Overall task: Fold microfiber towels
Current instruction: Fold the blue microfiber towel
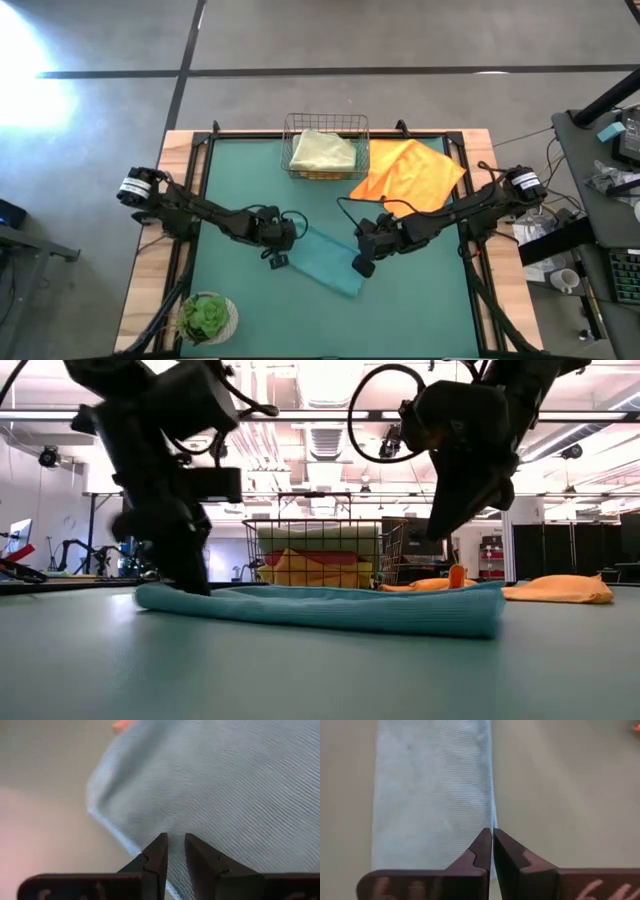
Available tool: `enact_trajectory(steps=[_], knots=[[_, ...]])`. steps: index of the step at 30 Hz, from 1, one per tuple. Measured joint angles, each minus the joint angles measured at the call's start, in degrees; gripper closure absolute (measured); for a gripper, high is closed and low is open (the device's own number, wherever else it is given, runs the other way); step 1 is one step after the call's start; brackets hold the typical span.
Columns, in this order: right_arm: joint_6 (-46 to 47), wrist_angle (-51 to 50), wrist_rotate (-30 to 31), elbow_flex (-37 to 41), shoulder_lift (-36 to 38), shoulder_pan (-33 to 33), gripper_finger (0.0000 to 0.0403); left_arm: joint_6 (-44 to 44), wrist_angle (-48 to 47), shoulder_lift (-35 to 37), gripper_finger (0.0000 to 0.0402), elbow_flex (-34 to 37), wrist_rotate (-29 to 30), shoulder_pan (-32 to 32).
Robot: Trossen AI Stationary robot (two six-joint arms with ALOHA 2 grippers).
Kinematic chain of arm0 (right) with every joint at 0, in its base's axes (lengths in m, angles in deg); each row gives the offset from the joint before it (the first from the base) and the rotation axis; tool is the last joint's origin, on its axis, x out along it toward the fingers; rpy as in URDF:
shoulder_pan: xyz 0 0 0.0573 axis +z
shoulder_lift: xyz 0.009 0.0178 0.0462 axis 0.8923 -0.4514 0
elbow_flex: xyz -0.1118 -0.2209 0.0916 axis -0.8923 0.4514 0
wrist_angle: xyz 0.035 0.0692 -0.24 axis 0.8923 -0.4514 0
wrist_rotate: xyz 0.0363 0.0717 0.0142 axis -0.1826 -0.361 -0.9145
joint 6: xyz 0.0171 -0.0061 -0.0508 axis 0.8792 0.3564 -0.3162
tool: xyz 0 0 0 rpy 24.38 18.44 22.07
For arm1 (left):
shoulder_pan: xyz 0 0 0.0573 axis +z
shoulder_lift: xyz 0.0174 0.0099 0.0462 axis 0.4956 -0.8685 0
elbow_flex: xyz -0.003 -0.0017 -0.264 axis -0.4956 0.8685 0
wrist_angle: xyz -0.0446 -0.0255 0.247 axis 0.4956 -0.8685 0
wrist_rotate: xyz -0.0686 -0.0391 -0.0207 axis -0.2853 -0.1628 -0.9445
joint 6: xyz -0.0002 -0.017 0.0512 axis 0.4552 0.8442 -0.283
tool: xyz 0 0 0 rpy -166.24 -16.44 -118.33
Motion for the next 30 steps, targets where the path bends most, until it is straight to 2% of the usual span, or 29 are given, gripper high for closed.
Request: enact_trajectory(steps=[3,5,7,10,14,18,26,30], knots=[[-0.2,0.1,0.2,-0.4,0.0,0.0,0.0394,-3.3,0.0,0.0,0.035,0.0,5.2,3.6],[-0.2,0.0,0.2,-0.5,0.0,0.0,0.0394,-4.7,-0.1,0.0,0.035,-0.1,6.6,6.5],[-0.2,0.1,0.1,-0.5,0.0,0.0,0.0394,-5.1,-0.2,0.1,0.035,-0.7,6.6,9.0],[-0.7,0.0,-1.1,-0.5,0.0,0.0,0.0394,-5.0,-1.4,1.4,0.035,-2.4,2.8,10.8],[-2.0,0.2,-5.0,-0.4,-1.5,0.0,0.0394,-4.9,-2.7,3.8,0.035,-4.5,-1.4,10.0],[-2.7,0.4,-8.1,-0.3,-4.5,0.1,0.0394,-2.7,-4.4,6.7,0.035,-6.2,-2.6,8.1],[-2.9,1.1,-8.0,-0.3,-9.4,0.8,0.0394,8.6,-10.2,14.0,0.035,-6.7,-2.7,3.6],[-3.3,1.9,-8.1,-0.3,-11.4,0.8,0.0394,11.5,-11.2,15.8,0.035,-6.6,-2.7,0.1]])
